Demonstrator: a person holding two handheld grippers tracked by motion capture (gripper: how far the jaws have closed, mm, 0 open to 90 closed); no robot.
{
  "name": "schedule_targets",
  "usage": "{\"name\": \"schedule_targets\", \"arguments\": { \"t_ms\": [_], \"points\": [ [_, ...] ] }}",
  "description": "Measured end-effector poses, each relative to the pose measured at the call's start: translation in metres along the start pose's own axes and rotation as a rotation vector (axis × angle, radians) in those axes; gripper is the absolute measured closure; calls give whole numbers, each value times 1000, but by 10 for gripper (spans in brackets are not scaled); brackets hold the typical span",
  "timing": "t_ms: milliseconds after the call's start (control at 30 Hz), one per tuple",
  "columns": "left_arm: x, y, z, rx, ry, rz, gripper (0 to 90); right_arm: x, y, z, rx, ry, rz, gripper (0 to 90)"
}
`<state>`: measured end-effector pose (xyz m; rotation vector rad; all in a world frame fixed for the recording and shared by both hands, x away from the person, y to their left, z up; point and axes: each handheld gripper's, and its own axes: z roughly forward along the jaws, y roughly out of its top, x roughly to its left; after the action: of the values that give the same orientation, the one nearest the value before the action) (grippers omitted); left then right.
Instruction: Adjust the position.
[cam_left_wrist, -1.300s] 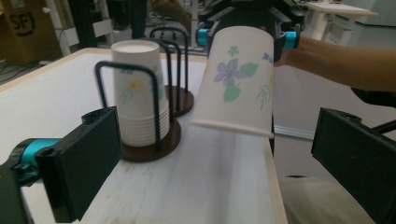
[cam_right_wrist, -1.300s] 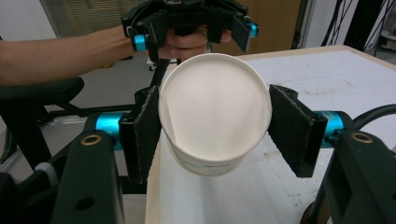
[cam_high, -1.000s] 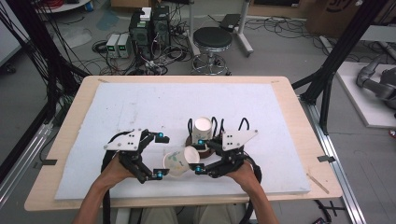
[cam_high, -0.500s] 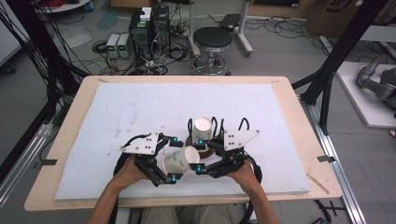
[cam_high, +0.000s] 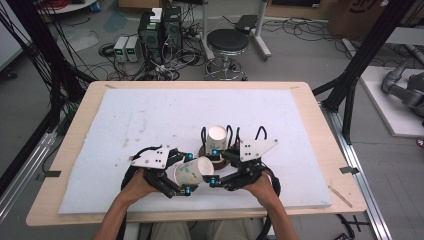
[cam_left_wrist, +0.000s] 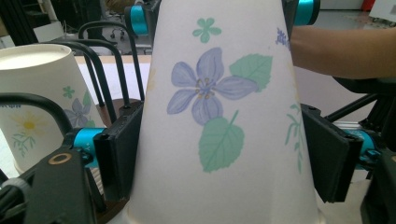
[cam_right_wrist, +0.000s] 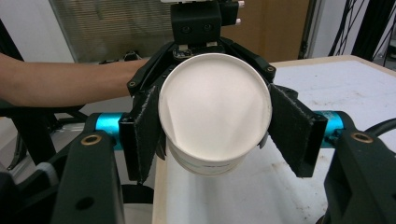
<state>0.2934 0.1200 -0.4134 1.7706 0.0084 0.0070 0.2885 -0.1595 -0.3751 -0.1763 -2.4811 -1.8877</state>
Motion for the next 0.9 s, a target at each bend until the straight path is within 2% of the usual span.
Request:
{"name": "schedule_targets", "arguments": {
  "t_ms": [267,533,567,633,667,767,867,900],
  "points": [
    [-1,-1,-4,-3,4,14,304,0,0,1,10,0,-4,381],
    [-2,-1,-5,4,19,25,315,1,-1,1,12,-3,-15,374],
    [-2,-1,-5,10,20,27,315,1,-1,1,12,-7,-15,329],
    [-2,-1,-7,10,23,24,315,2,0,3,27,-20,8,143],
    [-2,-1,-7,11,25,23,316,2,2,3,55,-45,20,142],
    [-2,-1,-9,25,32,23,316,3,3,3,60,-50,21,142],
    [-4,0,-12,56,40,23,315,4,5,3,91,-52,13,142],
    [-5,2,-12,72,41,26,316,5,6,2,115,-68,10,142]
  ]
}}
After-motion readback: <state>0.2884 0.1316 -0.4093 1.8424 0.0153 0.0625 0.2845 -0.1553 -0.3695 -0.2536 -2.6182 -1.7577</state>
